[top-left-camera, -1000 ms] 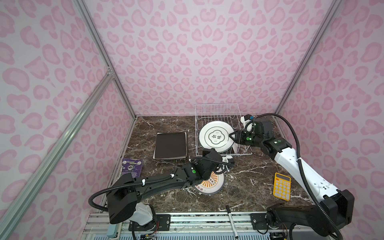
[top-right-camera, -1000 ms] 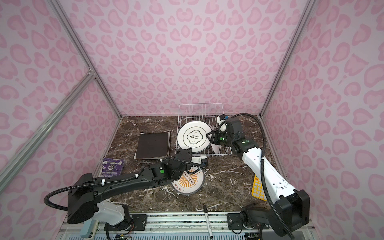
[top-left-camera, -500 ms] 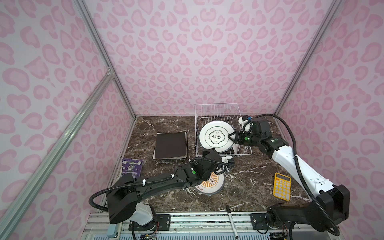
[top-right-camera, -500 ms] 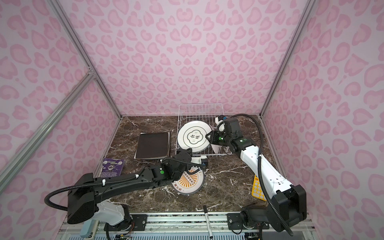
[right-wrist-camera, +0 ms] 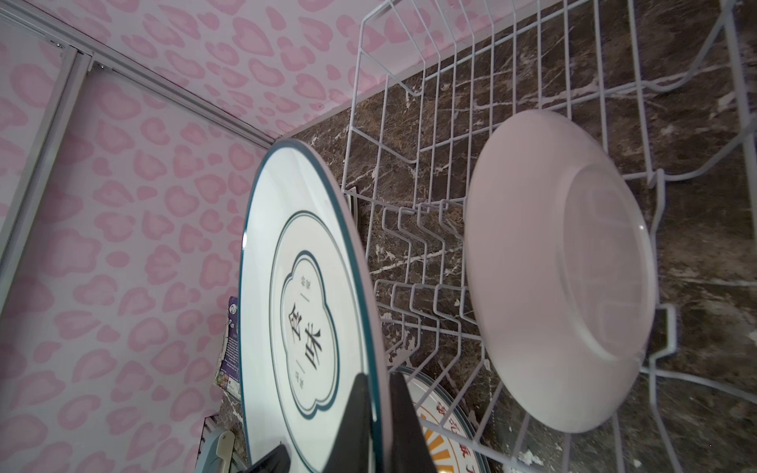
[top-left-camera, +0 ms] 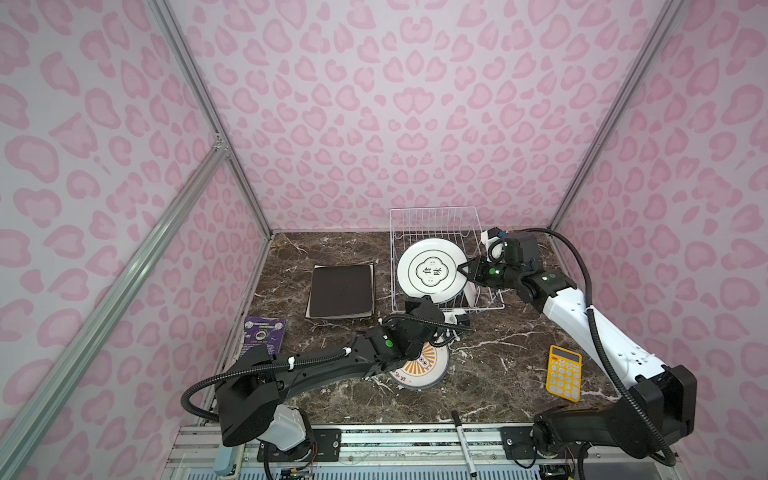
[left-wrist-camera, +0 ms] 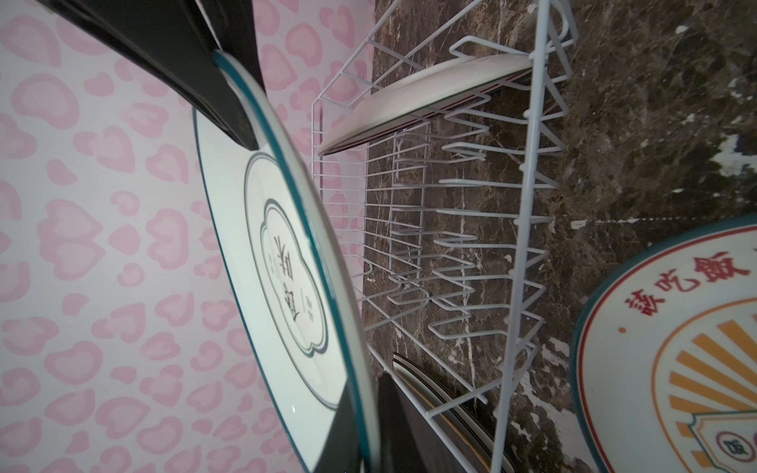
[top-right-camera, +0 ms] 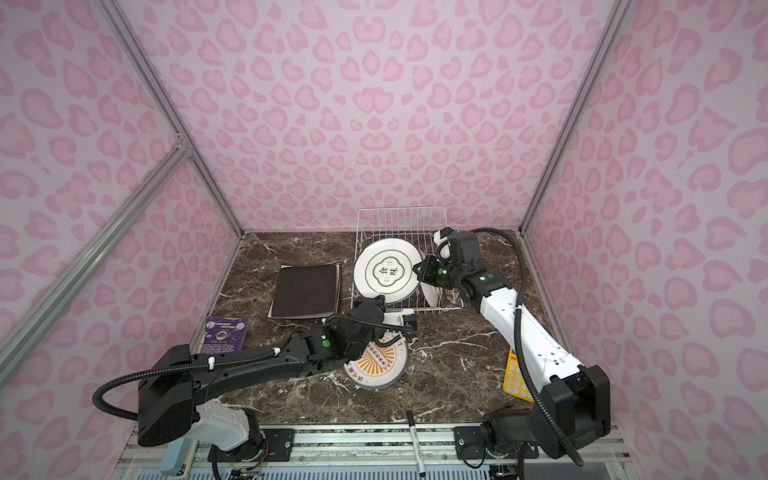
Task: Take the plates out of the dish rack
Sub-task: 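Close the right gripper on the plate's rim while the left gripper holds it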
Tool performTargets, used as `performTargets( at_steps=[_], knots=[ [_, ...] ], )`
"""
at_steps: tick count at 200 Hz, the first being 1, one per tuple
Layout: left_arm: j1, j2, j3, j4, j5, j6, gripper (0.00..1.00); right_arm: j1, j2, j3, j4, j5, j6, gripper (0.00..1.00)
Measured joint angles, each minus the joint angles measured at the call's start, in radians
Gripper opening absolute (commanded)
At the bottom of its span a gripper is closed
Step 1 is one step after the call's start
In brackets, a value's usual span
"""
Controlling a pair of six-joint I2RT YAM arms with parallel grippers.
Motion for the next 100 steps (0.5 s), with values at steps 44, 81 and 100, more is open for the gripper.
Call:
performTargets(
  at_steps=[44,81,100],
  knots=[
    [0.013,-0.011,0.01,-0.036,0.046,-0.08,0.34,-0.022,-0.02,-0.029,0.034,-0.019,-0.028,0.0],
    [0.015,-0.03,0.018,-0.061,0.047,-0.145,0.59,-0.069,-0.047,-0.09,0.071,-0.026,0.004,0.0],
    [0.015,-0.04,0.019,-0.059,0.044,-0.174,0.61,-0.085,-0.063,-0.11,0.079,-0.022,0.006,0.0]
  ],
)
